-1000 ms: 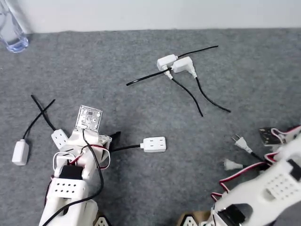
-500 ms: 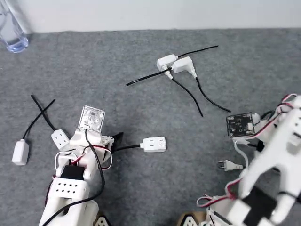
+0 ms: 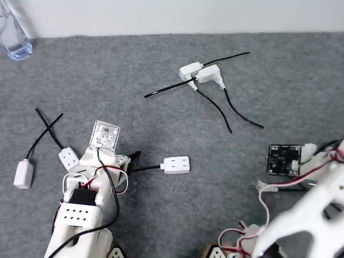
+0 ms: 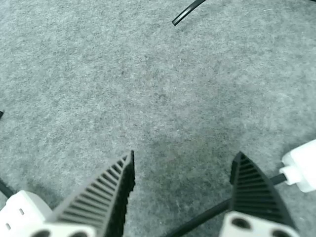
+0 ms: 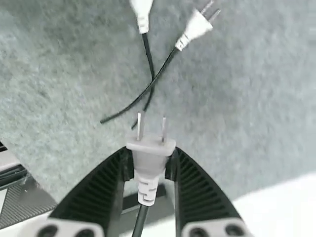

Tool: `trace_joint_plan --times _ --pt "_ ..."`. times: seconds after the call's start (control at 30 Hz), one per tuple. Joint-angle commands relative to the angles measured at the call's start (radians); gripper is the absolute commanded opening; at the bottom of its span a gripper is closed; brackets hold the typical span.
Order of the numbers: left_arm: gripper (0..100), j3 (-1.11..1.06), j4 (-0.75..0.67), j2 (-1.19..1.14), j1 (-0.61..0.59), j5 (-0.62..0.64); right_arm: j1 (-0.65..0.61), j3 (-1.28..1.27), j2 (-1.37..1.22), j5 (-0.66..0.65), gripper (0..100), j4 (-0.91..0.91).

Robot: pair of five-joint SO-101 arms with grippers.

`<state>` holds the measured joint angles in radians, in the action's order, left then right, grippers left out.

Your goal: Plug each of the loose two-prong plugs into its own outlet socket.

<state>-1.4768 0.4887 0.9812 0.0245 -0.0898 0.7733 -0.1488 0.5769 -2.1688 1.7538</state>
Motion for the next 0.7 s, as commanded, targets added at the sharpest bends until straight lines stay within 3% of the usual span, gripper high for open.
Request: trace_joint_plan --times 0.0,0.1,0.23,0.4,0.53,0.67 --pt "30 -0.005 -0.026 0.009 0.006 -0.011 0.015 0.025 0.070 -0.005 1.0 0.042" --pt "30 -0.007 -0.028 0.009 0.006 -0.011 -0.071 -0.029 0.076 0.078 1.0 0.041" --pt "30 -0.007 -0.028 0.009 0.006 -0.011 -0.305 -0.117 0.025 0.334 1.0 -0.004" --pt "30 -0.007 -0.028 0.009 0.006 -0.011 -0.565 -0.256 -0.099 0.660 1.0 -0.298" --pt "30 -0.008 -0.046 0.009 0.006 -0.011 -0.674 -0.376 -0.220 0.763 1.0 -0.555" --pt "30 -0.008 -0.054 0.009 0.006 -0.011 -0.740 -0.391 -0.371 0.809 1.0 -0.654"
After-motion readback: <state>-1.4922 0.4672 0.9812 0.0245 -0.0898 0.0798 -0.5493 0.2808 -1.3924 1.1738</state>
